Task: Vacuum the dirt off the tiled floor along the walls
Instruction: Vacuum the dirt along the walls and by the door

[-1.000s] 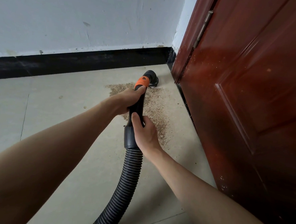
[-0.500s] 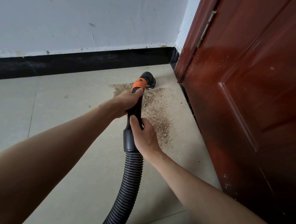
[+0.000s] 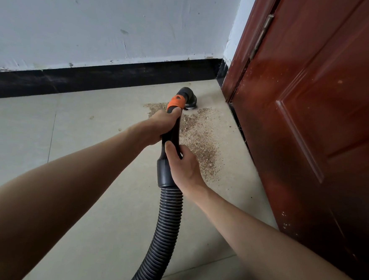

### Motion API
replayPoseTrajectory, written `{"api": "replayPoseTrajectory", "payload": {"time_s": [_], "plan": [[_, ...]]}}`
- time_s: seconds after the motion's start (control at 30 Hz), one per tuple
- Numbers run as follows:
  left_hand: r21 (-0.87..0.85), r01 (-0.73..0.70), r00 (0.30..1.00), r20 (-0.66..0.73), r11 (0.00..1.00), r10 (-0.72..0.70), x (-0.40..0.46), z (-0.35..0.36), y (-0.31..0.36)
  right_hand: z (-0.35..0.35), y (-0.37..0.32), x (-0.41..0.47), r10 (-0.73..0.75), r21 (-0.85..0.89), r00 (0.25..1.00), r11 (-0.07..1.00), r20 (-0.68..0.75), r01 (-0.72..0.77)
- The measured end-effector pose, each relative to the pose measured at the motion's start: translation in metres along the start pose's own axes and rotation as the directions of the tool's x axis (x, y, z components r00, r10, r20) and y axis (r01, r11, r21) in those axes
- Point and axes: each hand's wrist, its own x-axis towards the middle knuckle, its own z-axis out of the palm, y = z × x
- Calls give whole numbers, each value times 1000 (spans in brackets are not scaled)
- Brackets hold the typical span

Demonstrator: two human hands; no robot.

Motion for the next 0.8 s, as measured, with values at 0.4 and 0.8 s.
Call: {"api": "replayPoseTrajectory", "payload": {"time_s": [0.4, 0.8], "plan": [[-9, 10, 1000, -3, 1000, -10, -5, -7, -2, 4, -5, -5, 0, -28, 1000, 1000, 11, 0], [-9, -15, 1000, -15, 1000, 15, 16, 7, 3, -5, 0, 14, -5, -48, 1000, 999, -22, 4]]}}
